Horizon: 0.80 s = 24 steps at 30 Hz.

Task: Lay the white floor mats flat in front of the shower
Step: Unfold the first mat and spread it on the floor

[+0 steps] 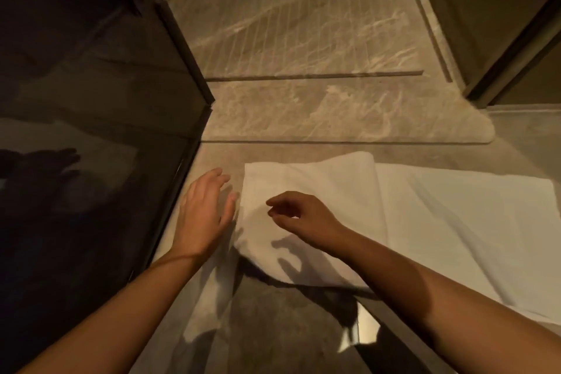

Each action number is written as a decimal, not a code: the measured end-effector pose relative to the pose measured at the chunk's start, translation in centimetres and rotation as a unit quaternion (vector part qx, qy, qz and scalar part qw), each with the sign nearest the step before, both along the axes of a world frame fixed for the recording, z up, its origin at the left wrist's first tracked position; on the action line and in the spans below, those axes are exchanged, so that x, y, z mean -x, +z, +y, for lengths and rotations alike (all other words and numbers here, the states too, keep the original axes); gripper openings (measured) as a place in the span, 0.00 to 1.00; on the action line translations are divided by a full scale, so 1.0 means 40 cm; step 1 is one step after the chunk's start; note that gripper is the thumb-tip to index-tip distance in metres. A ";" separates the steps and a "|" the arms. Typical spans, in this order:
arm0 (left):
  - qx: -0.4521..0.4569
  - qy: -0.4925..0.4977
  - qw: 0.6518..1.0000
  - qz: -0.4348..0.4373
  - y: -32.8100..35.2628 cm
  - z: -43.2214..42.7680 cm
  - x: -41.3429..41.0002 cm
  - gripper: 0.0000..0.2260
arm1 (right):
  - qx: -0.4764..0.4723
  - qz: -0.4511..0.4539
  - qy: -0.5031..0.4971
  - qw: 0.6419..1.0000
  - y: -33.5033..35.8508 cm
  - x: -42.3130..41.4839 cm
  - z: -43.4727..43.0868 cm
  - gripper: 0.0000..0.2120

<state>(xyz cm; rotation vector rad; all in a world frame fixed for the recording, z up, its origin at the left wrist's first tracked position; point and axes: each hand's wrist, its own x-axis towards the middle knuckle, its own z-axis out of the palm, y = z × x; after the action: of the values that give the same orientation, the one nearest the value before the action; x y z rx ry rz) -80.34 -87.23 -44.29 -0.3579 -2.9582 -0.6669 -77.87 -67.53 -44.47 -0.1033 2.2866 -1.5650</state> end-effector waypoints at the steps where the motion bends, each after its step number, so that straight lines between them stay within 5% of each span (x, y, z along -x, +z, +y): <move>1: 0.009 -0.006 1.000 -0.011 -0.014 0.000 -0.005 0.23 | -0.021 0.007 -0.006 1.000 -0.011 -0.006 0.019 0.13; 11: 0.090 -0.189 0.971 -0.114 -0.172 0.206 -0.035 0.21 | -0.226 0.011 -0.194 0.955 -0.120 -0.129 0.376 0.15; 15: 0.075 -0.217 0.963 -0.137 -0.200 0.287 -0.069 0.21 | -0.273 -0.021 -0.148 0.950 -0.145 -0.201 0.445 0.21; 24: 0.227 -0.260 0.932 -0.112 -0.219 0.249 -0.068 0.28 | -0.399 -0.023 -0.058 0.915 -0.166 -0.247 0.484 0.32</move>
<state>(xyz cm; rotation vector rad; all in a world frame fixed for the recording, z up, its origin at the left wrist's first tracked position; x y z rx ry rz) -77.61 -77.28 -53.05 -1.2063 -3.2255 -0.0276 -67.97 -48.16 -51.12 0.2831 2.7314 -0.5569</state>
